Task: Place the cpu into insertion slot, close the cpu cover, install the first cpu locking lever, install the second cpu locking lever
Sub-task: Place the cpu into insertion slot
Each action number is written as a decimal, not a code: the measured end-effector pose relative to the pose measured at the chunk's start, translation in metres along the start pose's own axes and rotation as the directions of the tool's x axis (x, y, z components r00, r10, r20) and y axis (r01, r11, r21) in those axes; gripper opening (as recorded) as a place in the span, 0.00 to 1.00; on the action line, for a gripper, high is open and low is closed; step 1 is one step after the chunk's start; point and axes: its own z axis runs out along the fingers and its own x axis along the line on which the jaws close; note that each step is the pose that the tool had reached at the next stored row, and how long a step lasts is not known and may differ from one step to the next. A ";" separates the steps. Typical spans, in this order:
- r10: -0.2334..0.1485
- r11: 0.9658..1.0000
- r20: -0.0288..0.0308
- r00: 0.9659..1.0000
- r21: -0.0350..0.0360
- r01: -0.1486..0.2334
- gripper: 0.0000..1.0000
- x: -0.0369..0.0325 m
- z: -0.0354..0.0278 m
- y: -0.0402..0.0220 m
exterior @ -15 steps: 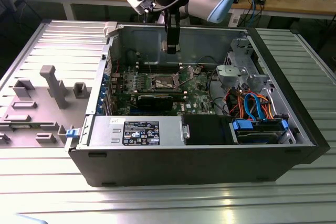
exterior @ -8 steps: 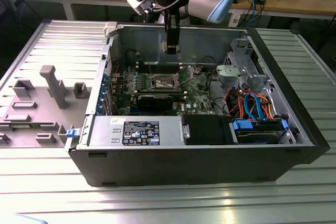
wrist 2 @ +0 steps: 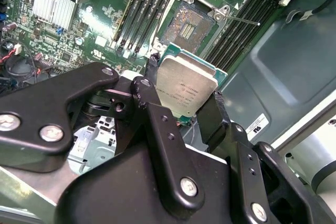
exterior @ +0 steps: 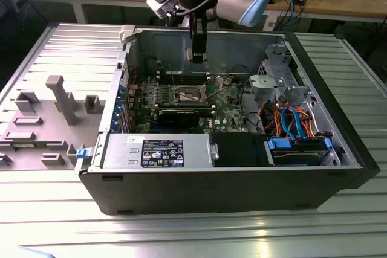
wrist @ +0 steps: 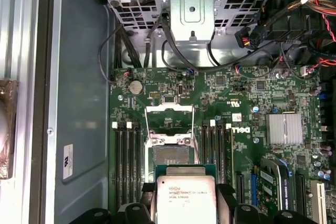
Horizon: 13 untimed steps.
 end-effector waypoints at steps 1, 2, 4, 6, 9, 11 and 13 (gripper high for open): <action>0.000 1.000 0.000 1.000 0.000 0.000 0.55 0.0000 0.0003 0.0000; 0.000 1.000 0.000 1.000 0.000 0.000 0.55 0.0000 0.0005 0.0000; 0.000 1.000 0.000 1.000 0.000 0.000 0.55 0.0000 0.0010 0.0000; 0.000 1.000 0.000 1.000 0.000 0.000 0.55 0.0000 0.0016 -0.0001; 0.000 1.000 0.000 1.000 0.000 0.000 0.55 0.0000 0.0028 -0.0001; 0.000 1.000 0.000 1.000 0.001 0.000 0.55 0.0000 0.0035 -0.0002; 0.000 1.000 0.000 1.000 0.002 0.000 0.55 -0.0001 0.0050 -0.0003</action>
